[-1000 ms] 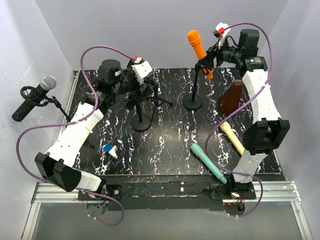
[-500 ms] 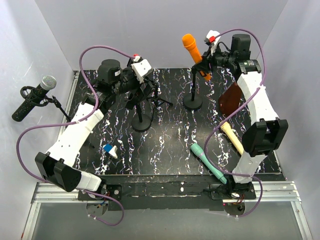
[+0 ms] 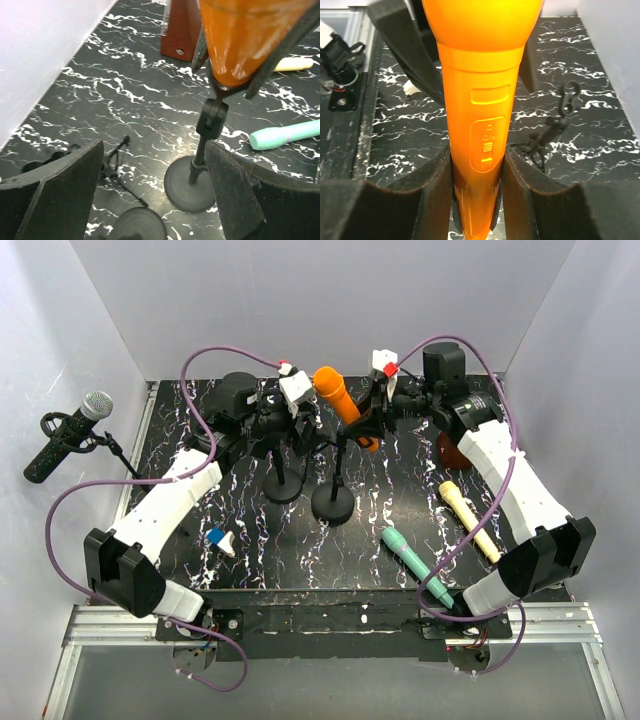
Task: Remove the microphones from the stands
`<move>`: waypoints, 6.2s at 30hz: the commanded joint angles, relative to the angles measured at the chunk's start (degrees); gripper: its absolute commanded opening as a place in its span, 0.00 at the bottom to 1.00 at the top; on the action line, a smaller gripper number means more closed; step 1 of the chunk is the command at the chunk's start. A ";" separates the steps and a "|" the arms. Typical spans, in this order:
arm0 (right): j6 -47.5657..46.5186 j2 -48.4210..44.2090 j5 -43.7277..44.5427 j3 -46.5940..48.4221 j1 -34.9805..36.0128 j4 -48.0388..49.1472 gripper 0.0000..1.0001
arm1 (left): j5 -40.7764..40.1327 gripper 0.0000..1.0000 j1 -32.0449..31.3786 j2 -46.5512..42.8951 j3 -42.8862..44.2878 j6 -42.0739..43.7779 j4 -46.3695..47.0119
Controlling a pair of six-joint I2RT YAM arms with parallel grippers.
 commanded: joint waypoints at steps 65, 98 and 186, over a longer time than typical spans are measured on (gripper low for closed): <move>1.65 -9.02 39.72 -31.40 -13.07 -14.03 0.01 | 1.84 0.65 -3.01 1.08 -6.76 -4.82 9.65; -4.08 -4.79 24.65 -3.66 -13.16 -37.60 0.81 | -1.94 0.73 -2.31 -4.54 -0.69 4.49 -8.10; 16.32 3.11 44.83 9.63 4.33 -23.69 0.01 | -12.21 0.26 -13.29 13.83 -7.90 -26.97 12.64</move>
